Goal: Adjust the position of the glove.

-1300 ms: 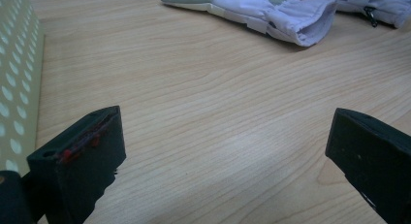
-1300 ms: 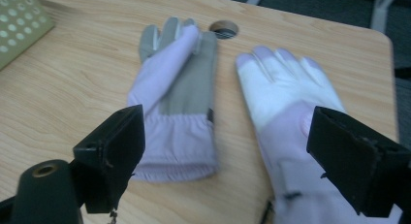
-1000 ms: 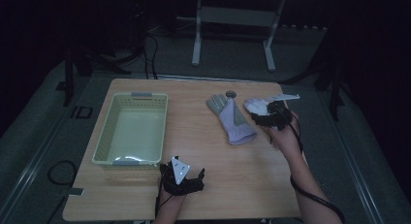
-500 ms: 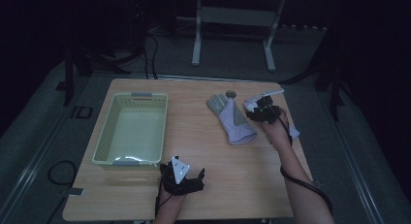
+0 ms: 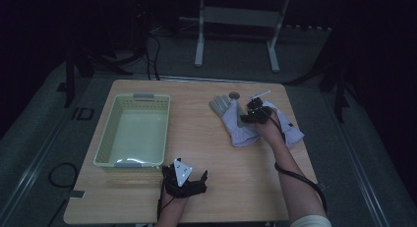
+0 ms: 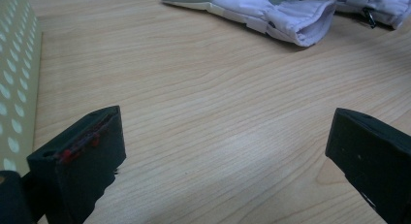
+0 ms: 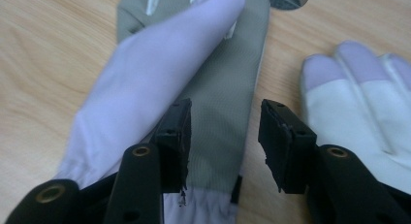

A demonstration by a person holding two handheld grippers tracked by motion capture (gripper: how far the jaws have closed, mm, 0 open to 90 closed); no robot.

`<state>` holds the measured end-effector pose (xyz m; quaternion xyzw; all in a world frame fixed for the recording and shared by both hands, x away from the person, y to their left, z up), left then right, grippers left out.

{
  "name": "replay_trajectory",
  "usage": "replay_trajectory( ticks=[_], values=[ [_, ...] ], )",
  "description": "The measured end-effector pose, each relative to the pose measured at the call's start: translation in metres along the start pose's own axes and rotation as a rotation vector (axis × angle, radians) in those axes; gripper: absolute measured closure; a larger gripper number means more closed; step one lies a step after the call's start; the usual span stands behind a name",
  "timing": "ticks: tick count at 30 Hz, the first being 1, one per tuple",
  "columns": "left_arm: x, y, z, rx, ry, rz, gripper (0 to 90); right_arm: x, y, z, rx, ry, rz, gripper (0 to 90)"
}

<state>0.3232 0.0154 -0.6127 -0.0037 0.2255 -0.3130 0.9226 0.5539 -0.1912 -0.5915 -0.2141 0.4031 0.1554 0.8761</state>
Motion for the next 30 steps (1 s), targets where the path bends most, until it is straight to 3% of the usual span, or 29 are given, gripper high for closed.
replay_trajectory(
  ticks=[2, 7, 11, 15, 17, 20, 24, 30],
  values=[
    [0.000, 0.000, 0.000, -0.003, 0.002, -0.002, 0.8, 0.009, 0.002, -0.002, 0.005, 0.021, -0.009, 55.2],
    [0.000, -0.001, 0.000, 0.007, 0.006, -0.003, 0.8, 0.023, 0.011, -0.007, 0.001, 0.037, 0.020, 59.3],
    [0.000, -0.001, 0.000, 0.006, 0.005, -0.003, 0.8, 0.024, 0.012, -0.009, 0.013, 0.039, 0.056, 66.3],
    [0.001, -0.001, 0.000, 0.004, 0.006, -0.005, 0.8, 0.023, 0.015, -0.009, 0.017, 0.046, 0.067, 80.6],
    [0.001, 0.000, 0.000, 0.003, 0.010, -0.007, 0.8, 0.020, 0.017, -0.008, 0.055, 0.053, 0.069, 83.8],
    [0.001, 0.000, -0.001, 0.000, 0.010, -0.008, 0.8, 0.008, 0.023, 0.000, 0.149, 0.007, 0.119, 84.9],
    [0.001, -0.001, 0.000, 0.004, 0.007, -0.004, 0.8, -0.019, 0.031, 0.013, 0.237, -0.065, 0.169, 85.2],
    [0.000, 0.000, 0.000, 0.002, 0.000, 0.000, 0.8, -0.061, 0.045, 0.023, 0.337, -0.144, 0.208, 85.2]
  ],
)
Point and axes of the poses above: each handheld gripper's, and its own axes: x roughly forward along the jaws, z roughly out of its top, y roughly to its left, the point moved 10 cm from there along x, roughly forward along the jaws, and after that the axes turned 13 degrees about -z, right-handed, at the moved point
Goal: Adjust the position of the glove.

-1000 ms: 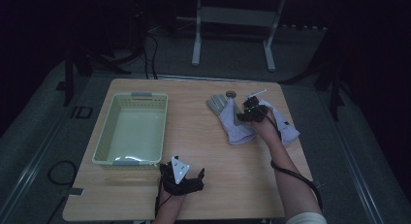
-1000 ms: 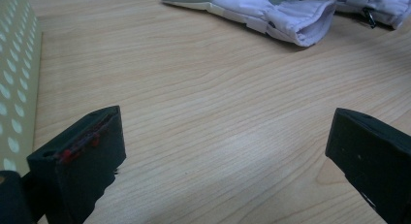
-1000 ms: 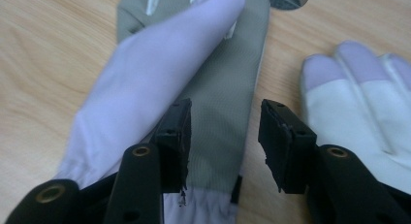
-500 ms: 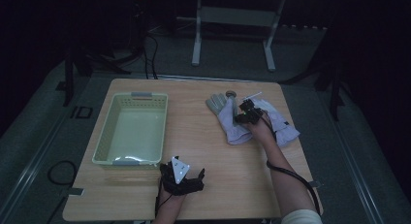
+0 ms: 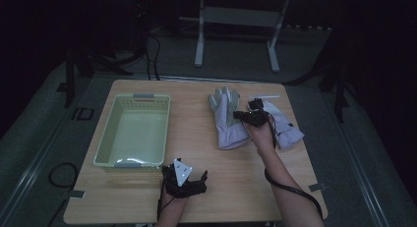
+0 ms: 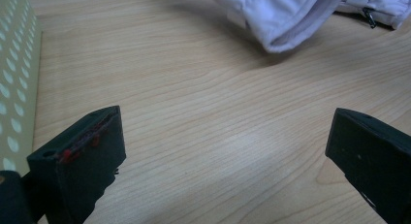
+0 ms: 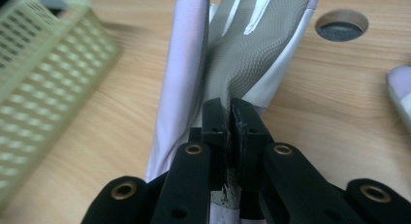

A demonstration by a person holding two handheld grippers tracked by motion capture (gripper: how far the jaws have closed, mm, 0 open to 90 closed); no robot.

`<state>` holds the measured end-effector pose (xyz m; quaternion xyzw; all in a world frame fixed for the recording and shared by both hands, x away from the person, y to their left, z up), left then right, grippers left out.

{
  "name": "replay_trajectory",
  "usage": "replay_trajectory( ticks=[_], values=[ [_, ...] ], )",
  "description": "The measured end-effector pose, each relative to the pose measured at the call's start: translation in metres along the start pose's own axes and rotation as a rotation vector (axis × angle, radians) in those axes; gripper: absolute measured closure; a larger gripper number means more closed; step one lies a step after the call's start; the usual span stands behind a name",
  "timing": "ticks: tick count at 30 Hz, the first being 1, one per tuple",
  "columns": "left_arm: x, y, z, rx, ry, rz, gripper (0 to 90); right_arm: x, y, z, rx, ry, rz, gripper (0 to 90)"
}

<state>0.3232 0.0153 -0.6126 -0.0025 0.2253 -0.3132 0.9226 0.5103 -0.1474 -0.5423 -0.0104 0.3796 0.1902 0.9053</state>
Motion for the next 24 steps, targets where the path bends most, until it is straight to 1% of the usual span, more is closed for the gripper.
replay_trajectory(
  ticks=[1, 2, 4, 6, 7, 8, 10, 11, 12, 13, 14, 15, 17, 18, 20, 21, 22, 23, 24],
  values=[
    [0.000, 0.000, 0.000, 0.002, 0.001, 0.001, 0.8, -0.004, 0.003, 0.000, 0.007, -0.010, 0.004, 85.3],
    [0.000, 0.000, 0.000, 0.005, 0.000, 0.002, 0.8, -0.012, 0.007, -0.001, 0.031, -0.024, 0.005, 85.3],
    [0.000, -0.001, 0.000, 0.008, 0.001, 0.003, 0.8, -0.022, 0.012, -0.005, 0.048, -0.046, -0.003, 85.3],
    [0.000, 0.000, 0.000, 0.006, -0.001, 0.006, 0.8, -0.031, 0.016, -0.010, 0.087, -0.064, -0.011, 85.3],
    [0.000, 0.000, 0.000, 0.006, 0.001, 0.005, 0.8, -0.034, 0.018, -0.013, 0.095, -0.071, -0.008, 85.3],
    [0.000, 0.000, 0.000, 0.006, 0.001, 0.004, 0.8, -0.039, 0.022, -0.017, 0.123, -0.079, -0.001, 85.3],
    [0.000, 0.000, 0.000, 0.007, 0.002, 0.003, 0.8, -0.043, 0.028, -0.026, 0.107, -0.080, -0.013, 85.3],
    [0.000, 0.000, 0.000, 0.010, 0.002, 0.002, 0.8, -0.045, 0.029, -0.029, 0.107, -0.082, -0.015, 85.2],
    [0.000, 0.000, 0.000, 0.012, 0.003, 0.002, 0.8, -0.047, 0.030, -0.034, 0.105, -0.088, -0.035, 85.2],
    [0.000, -0.001, 0.000, 0.014, 0.004, 0.002, 0.8, -0.047, 0.031, -0.038, 0.105, -0.090, -0.032, 85.2],
    [0.000, -0.001, 0.000, 0.015, 0.002, 0.002, 0.8, -0.048, 0.034, -0.044, 0.126, -0.089, -0.028, 85.2],
    [0.000, -0.001, 0.000, 0.015, 0.004, -0.001, 0.8, -0.048, 0.035, -0.048, 0.126, -0.091, -0.037, 85.2],
    [0.000, -0.001, 0.000, 0.014, 0.004, -0.001, 0.8, -0.045, 0.040, -0.058, 0.139, -0.096, -0.031, 85.1],
    [0.000, -0.001, 0.000, 0.014, 0.004, -0.001, 0.8, -0.041, 0.042, -0.064, 0.126, -0.094, -0.048, 85.1],
    [0.000, -0.001, 0.000, 0.015, 0.004, -0.002, 0.8, -0.032, 0.045, -0.073, 0.103, -0.079, -0.065, 85.0],
    [0.000, -0.001, 0.000, 0.016, 0.004, -0.002, 0.8, -0.028, 0.045, -0.076, 0.093, -0.072, -0.084, 85.0],
    [0.000, -0.001, 0.000, 0.016, 0.004, -0.003, 0.8, -0.021, 0.044, -0.081, 0.071, -0.053, -0.107, 84.9],
    [0.000, -0.001, 0.000, 0.015, 0.005, -0.004, 0.8, -0.017, 0.044, -0.084, 0.062, -0.044, -0.115, 84.8],
    [0.000, -0.001, 0.000, 0.015, 0.005, -0.003, 0.8, -0.012, 0.042, -0.088, 0.040, -0.029, -0.142, 84.6]
  ],
)
Point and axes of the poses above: each handheld gripper's, and its own axes: x roughly forward along the jaws, z roughly out of its top, y roughly to its left, the point moved 10 cm from there along x, roughly forward along the jaws, and after that the axes turned 13 degrees about -z, right-handed, at the moved point
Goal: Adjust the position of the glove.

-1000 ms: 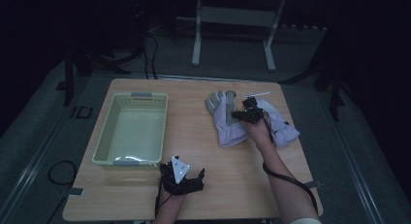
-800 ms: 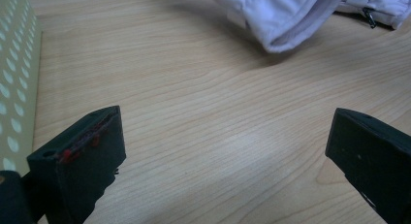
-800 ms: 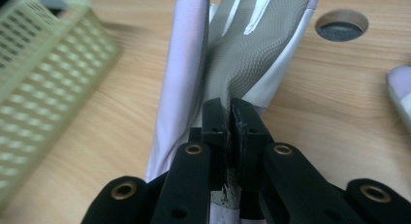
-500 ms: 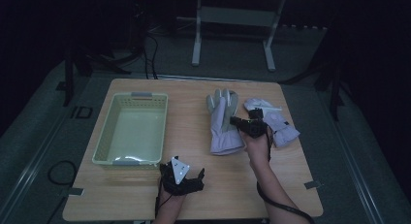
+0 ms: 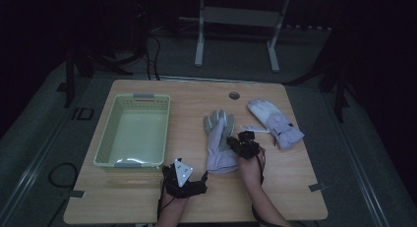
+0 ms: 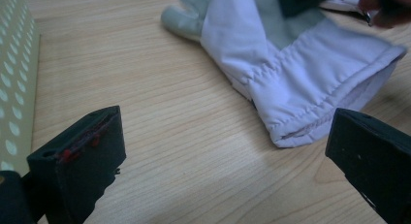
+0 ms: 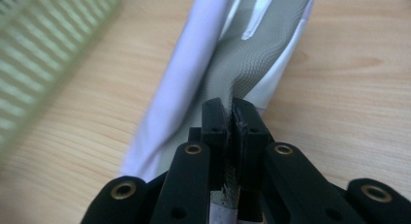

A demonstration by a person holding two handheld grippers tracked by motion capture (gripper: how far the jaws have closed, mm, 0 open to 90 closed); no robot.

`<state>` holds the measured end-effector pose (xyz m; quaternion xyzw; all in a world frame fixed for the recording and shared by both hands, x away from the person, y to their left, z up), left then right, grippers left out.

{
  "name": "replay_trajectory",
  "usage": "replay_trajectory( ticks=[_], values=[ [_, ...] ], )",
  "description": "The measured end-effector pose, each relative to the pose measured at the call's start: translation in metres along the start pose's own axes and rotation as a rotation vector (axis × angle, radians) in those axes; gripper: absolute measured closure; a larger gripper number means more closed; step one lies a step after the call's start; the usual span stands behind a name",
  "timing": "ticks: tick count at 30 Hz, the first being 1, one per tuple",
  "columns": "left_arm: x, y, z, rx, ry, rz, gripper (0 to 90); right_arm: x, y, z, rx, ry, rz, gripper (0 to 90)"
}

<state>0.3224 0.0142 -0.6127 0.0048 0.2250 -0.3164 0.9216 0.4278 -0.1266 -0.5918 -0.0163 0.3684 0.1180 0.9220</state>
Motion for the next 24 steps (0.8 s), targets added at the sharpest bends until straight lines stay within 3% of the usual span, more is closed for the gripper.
replay_trajectory(
  ticks=[4, 6, 11, 14, 17, 19, 24],
  values=[
    [0.000, 0.000, 0.000, 0.001, 0.000, -0.001, 0.8, 0.016, -0.005, -0.016, -0.066, 0.055, -0.055, 81.4],
    [0.000, 0.000, 0.000, 0.001, 0.002, -0.001, 0.8, 0.019, -0.007, -0.018, -0.062, 0.048, -0.057, 80.0],
    [0.000, 0.000, 0.000, 0.001, 0.003, 0.000, 0.8, 0.018, -0.008, -0.017, -0.084, 0.045, -0.074, 72.5],
    [0.000, 0.000, 0.000, 0.001, 0.004, -0.001, 0.8, 0.009, -0.010, -0.010, -0.103, 0.031, -0.078, 60.4],
    [0.000, 0.000, 0.000, 0.000, 0.004, -0.002, 0.8, -0.002, -0.012, 0.001, -0.143, -0.004, -0.058, 53.7],
    [0.000, 0.000, 0.000, 0.001, 0.003, -0.001, 0.8, -0.007, -0.015, 0.006, -0.174, 0.010, -0.020, 55.3],
    [0.000, 0.000, 0.000, 0.004, 0.006, 0.000, 0.8, -0.017, -0.034, 0.018, -0.215, -0.010, -0.008, 52.3]
  ],
)
Point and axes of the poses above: each handheld gripper's, and its own axes: x roughly forward along the jaws, z roughly out of its top, y roughly to its left, the point moved 10 cm from there along x, roughly forward along the jaws, and after that the axes turned 13 degrees about -z, right-handed, at the moved point
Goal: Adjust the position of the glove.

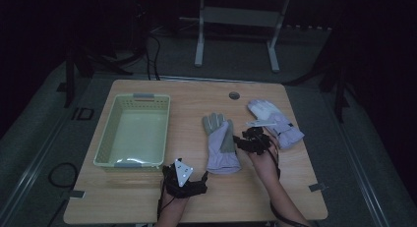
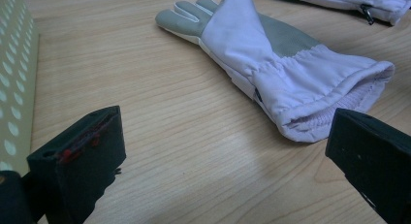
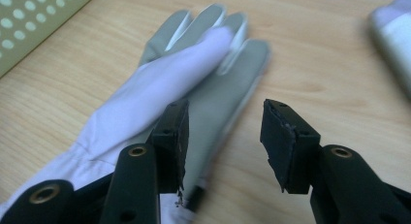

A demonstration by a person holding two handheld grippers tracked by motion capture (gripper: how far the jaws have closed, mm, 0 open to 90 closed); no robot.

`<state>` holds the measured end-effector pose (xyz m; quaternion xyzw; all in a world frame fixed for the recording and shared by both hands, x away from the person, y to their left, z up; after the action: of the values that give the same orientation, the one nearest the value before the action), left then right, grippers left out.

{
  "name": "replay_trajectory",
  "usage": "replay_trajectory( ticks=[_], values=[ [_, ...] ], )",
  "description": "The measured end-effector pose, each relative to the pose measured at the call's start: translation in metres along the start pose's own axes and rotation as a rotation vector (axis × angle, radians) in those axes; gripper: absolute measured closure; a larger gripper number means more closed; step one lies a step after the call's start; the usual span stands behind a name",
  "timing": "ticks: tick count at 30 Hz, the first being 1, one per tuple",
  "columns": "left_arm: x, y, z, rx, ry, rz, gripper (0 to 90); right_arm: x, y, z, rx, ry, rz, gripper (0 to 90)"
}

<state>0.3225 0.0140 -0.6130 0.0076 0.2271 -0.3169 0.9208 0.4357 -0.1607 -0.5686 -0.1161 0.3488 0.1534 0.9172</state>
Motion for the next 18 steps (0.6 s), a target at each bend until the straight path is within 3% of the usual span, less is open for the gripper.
replay_trajectory(
  ticks=[7, 12, 18],
  values=[
    [0.000, 0.000, 0.000, -0.004, -0.001, 0.001, 0.8, -0.014, -0.036, 0.007, -0.065, -0.033, -0.002, 50.4],
    [0.000, 0.000, 0.000, -0.008, -0.002, 0.000, 0.8, -0.021, -0.066, 0.010, -0.074, -0.042, -0.027, 50.6],
    [0.000, 0.000, 0.000, -0.006, -0.002, -0.001, 0.8, -0.025, -0.099, 0.011, -0.080, -0.042, -0.020, 48.7]
  ],
)
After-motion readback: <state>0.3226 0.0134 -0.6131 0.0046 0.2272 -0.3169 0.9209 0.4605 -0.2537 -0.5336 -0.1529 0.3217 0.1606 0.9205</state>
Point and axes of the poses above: each handheld gripper's, and its own axes: x roughly forward along the jaws, z roughly out of its top, y roughly to its left, the point moved 10 cm from there along x, roughly forward along the jaws, and after that the axes turned 13 degrees about -z, right-handed, at the moved point
